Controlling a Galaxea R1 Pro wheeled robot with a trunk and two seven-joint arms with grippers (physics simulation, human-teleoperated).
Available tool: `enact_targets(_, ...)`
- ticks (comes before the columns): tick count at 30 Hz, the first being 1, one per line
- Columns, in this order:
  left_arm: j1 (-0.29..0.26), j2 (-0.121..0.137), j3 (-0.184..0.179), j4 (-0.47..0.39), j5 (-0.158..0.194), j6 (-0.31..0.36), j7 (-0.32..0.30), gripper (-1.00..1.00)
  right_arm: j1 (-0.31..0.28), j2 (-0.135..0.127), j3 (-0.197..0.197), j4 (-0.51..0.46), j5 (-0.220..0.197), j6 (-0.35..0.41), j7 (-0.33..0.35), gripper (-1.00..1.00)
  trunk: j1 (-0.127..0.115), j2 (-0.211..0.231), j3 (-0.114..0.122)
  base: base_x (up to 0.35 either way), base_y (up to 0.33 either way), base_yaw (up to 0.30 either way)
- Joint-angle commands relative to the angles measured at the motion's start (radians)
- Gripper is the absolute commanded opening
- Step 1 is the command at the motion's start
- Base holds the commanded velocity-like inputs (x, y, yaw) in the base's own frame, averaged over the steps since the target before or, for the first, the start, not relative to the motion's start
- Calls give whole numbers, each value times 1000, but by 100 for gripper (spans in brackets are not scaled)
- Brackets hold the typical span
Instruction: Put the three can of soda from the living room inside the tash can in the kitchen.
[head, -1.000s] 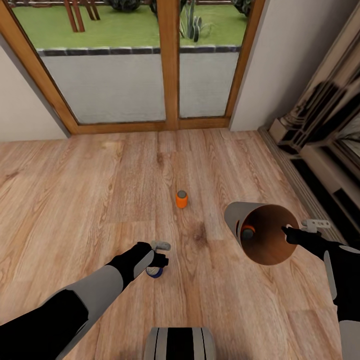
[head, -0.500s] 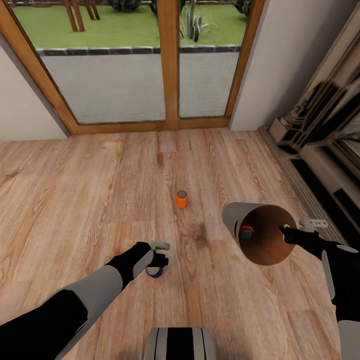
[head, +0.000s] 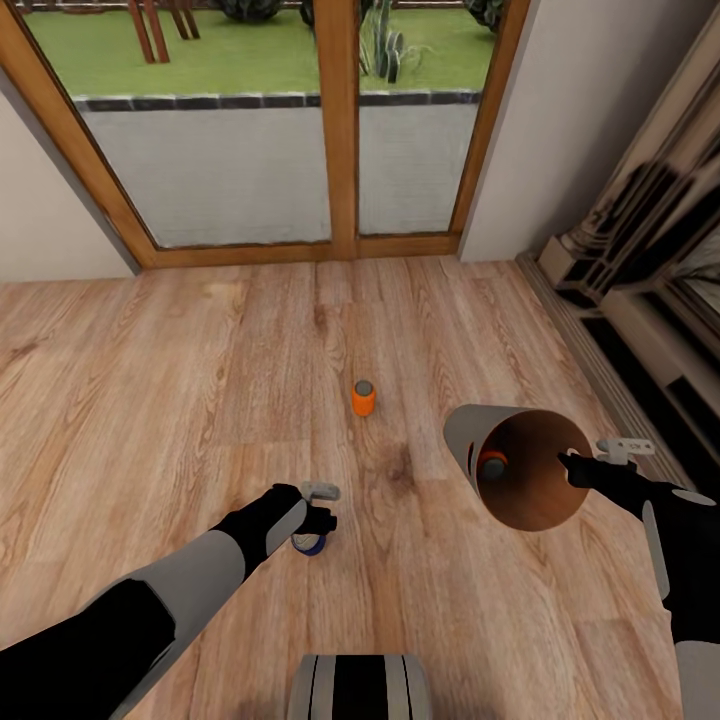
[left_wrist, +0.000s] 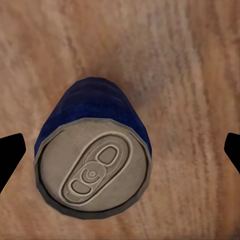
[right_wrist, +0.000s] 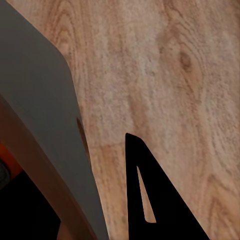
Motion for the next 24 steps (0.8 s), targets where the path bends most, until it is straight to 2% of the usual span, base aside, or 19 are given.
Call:
enact_targets(1, -1, 1, -7, -2, 11, 3, 8, 100, -1, 0, -1, -2, -3, 6, 10, -100, 0, 0, -1, 0, 0, 0)
enact_targets(19, -1, 0, -7, -2, 11, 3, 7, 100, -1, 1, 1, -3, -5, 6, 10, -100, 0, 0, -28, 0, 0, 0)
enact_targets(24, -1, -1, -7, -2, 11, 3, 7, 100, -1, 1, 26, -3, -3, 5, 9, -100, 0, 0, -36, 0, 0, 0)
